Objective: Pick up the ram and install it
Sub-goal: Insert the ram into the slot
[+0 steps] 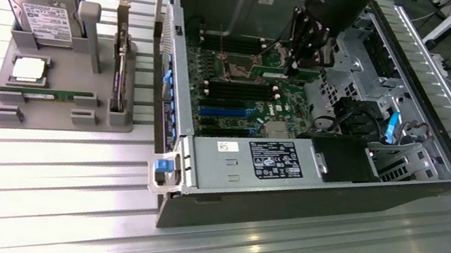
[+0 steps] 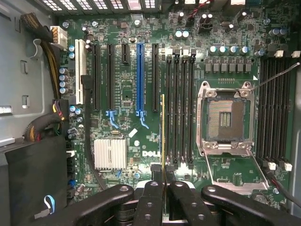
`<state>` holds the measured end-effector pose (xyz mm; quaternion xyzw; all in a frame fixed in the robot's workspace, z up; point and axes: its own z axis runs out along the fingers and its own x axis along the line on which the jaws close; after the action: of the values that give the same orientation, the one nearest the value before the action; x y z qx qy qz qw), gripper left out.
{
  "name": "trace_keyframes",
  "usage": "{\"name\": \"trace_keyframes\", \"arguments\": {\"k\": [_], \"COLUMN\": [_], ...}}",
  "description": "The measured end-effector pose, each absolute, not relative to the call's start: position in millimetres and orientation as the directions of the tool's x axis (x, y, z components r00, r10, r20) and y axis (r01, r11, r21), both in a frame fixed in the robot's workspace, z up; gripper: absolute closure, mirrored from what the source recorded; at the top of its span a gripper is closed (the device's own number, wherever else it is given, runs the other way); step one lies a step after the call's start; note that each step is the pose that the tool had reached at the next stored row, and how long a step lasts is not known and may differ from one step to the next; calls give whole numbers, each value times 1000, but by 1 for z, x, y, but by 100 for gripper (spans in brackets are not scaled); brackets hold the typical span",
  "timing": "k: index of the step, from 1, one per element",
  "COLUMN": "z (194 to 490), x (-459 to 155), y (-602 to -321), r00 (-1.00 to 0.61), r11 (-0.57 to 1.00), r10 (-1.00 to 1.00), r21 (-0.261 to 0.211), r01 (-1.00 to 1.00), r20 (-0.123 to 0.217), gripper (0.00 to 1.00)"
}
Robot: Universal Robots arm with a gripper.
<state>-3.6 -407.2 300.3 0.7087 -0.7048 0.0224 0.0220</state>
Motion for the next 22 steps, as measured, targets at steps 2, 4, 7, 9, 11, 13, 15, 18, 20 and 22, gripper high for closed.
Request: {"name": "trace_keyframes", "arguments": {"k": [2,4,7,9,11,13,15,18,20,22], "z": [299,298,296,295,294,293,291,290,289,287], "x": [-4,-4,-4,-4,-4,-4,-4,-4,-4,-4], "y": [-407,-407,-407,-407,-407,-407,-407,-407,-407,-407], "r00": [6,6,6,6,6,6,6,6,6,6], "r11": [-6,-6,-6,-6,-6,-6,-6,-6,-6,-6], "r10": [-998,-998,-998,-998,-998,-998,-998,-998,-998,-998], "r21": [0,-1,0,0,0,0,0,0,0,-1], "r01": [-1000,-1000,-1000,-1000,-1000,-1000,-1000,-1000,-1000,-1000], "r20": [63,63,63,63,63,63,63,63,63,63], "gripper": [88,88,88,88,88,88,88,88,88,88]}}
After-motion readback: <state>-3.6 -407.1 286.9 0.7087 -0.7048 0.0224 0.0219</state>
